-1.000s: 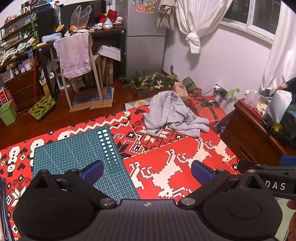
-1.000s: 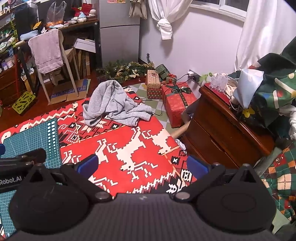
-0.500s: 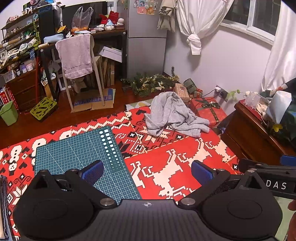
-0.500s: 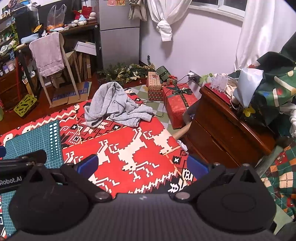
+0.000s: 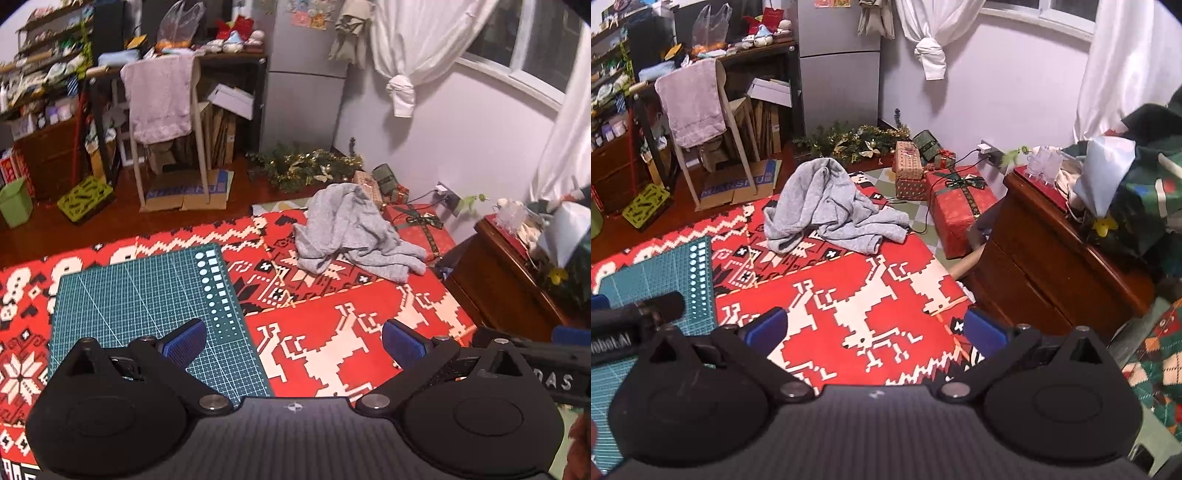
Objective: Fold clothes
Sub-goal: 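Move both tools to the grey shirt and pinch it with the left and right grippers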
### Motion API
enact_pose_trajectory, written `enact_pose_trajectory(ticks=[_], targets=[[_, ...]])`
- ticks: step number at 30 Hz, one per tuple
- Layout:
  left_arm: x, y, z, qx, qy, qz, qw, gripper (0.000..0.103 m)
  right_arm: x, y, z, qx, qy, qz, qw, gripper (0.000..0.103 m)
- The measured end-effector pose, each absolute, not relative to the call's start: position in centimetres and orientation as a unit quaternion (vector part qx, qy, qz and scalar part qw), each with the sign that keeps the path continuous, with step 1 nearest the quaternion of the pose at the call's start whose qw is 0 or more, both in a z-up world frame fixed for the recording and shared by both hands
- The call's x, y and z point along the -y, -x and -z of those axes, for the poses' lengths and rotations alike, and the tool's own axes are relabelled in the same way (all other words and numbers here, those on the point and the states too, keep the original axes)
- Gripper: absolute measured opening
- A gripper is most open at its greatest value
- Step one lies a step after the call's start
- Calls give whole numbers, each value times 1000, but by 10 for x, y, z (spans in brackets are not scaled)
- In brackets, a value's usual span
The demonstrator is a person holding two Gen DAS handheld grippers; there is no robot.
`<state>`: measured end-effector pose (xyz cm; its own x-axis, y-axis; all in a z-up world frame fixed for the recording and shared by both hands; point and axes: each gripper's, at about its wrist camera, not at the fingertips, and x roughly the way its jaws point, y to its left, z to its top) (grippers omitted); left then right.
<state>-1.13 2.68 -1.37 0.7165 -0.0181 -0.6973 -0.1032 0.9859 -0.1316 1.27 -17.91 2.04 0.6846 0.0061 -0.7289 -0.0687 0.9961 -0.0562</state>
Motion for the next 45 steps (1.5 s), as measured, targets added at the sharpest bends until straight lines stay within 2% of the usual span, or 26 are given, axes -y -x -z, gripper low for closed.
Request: enact_pose_trajectory(ticks=[8, 18, 21, 26, 30, 35, 38, 39, 41, 43, 45], targets=[[-43, -13, 35, -368, 88, -38, 925, 101, 174, -41, 0, -354, 55, -21, 933, 103], [-52, -68, 59, -356, 49, -57, 932, 100, 156, -113, 33, -320, 143, -43, 936, 103], [-50, -88, 68, -340, 39, -39, 939, 95, 153, -139, 48, -308, 173, -65, 933, 103], [-45, -118, 89, -344, 67, -8, 937, 95, 160, -177, 69, -299, 149, -121, 935, 103], [-31, -140, 107, -344, 27, 36, 938, 95, 161, -207, 86, -302, 141, -168, 928, 103], [-29, -169, 129, -353, 75, 61, 931, 95, 160, -244, 109, -306, 152, -182, 922, 102], [-27, -185, 139, -356, 100, 72, 926, 85, 162, -263, 120, -308, 143, -193, 921, 99], [-25, -189, 141, -355, 94, 77, 927, 78, 162, -269, 124, -309, 141, -198, 920, 98], [-18, -198, 144, -358, 81, 81, 927, 73, 160, -280, 132, -315, 139, -210, 915, 89], [-15, -206, 149, -368, 79, 86, 922, 60, 158, -290, 141, -322, 136, -221, 911, 85], [-14, -211, 154, -376, 78, 93, 918, 52, 155, -298, 150, -326, 136, -224, 908, 84]])
